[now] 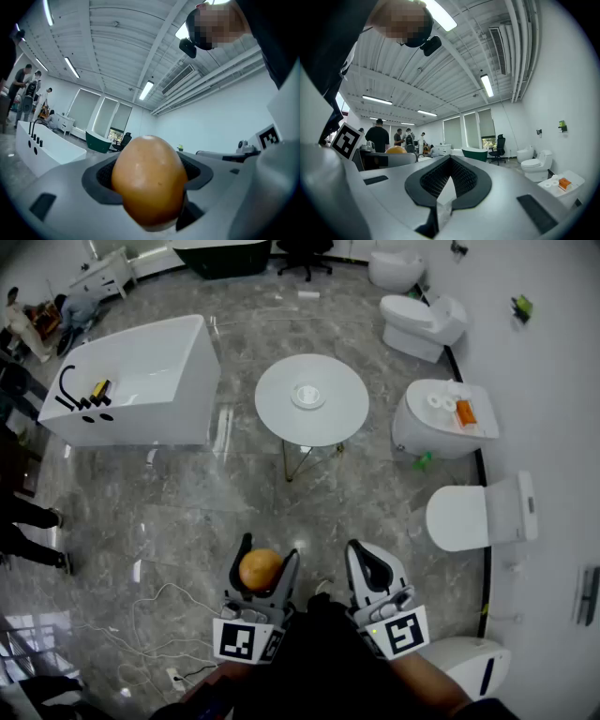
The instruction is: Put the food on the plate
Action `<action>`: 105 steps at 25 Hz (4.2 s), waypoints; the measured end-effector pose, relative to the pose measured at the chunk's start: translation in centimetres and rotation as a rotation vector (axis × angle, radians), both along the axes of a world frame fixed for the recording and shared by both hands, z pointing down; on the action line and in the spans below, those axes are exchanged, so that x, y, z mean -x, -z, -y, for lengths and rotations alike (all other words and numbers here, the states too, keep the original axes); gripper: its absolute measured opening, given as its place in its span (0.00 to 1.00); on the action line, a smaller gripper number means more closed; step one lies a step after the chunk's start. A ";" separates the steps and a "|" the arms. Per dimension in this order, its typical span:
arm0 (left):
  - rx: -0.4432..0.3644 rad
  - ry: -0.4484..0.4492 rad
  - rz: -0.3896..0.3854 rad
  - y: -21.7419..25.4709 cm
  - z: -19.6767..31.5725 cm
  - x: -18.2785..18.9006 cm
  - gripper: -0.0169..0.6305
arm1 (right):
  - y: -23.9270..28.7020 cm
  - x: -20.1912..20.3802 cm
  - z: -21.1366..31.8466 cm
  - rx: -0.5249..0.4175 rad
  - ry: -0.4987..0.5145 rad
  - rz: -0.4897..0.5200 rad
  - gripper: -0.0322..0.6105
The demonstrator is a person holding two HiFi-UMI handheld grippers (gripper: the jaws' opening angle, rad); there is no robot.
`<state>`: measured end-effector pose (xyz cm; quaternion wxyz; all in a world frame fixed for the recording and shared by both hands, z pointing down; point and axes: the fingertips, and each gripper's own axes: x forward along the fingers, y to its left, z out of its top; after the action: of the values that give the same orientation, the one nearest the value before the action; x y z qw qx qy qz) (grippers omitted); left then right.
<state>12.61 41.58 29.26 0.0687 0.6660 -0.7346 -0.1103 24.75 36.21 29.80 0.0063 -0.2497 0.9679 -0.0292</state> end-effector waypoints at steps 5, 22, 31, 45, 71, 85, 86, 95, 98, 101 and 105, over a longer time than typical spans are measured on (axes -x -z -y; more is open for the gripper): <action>0.042 -0.005 -0.016 -1.6 1.0 -1.4 0.53 | 0.2 -1.4 1.2 0.008 0.013 0.031 0.06; 0.059 0.053 -0.018 -1.9 2.9 -5.9 0.53 | -2.0 -9.4 3.9 0.054 -0.043 0.018 0.06; 0.046 -0.013 -0.016 -2.0 6.4 -8.2 0.53 | -2.3 -9.7 5.7 0.072 -0.043 0.031 0.06; 0.035 -0.067 -0.079 -4.2 15.2 -0.4 0.53 | -4.3 -2.5 13.6 0.058 -0.078 -0.031 0.06; 0.025 0.053 -0.167 -4.3 31.3 25.6 0.53 | -5.7 20.0 31.5 0.129 -0.050 -0.179 0.06; 0.069 0.132 -0.166 -6.1 34.3 27.0 0.53 | -7.1 18.0 38.0 0.160 -0.102 -0.196 0.06; 0.076 0.137 -0.166 -6.4 34.5 26.7 0.53 | -7.0 18.0 38.6 0.156 -0.094 -0.188 0.06; 0.109 0.120 -0.098 -6.0 38.7 22.7 0.53 | -4.6 18.2 40.6 0.045 0.073 -0.113 0.06; 0.107 0.092 -0.099 -6.2 40.5 21.4 0.53 | -3.8 18.0 42.1 0.034 0.070 -0.072 0.06; 0.122 0.054 -0.107 -7.2 41.8 20.1 0.53 | -3.1 17.6 42.5 0.018 0.048 -0.054 0.06; 0.153 -0.010 -0.098 -8.4 43.5 19.2 0.53 | -4.7 19.3 42.0 0.092 0.079 -0.108 0.06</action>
<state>-6.64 -1.88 37.65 0.1560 0.6560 -0.7334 -0.0859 5.41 -5.81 34.47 -0.0587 -0.2123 0.9736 -0.0604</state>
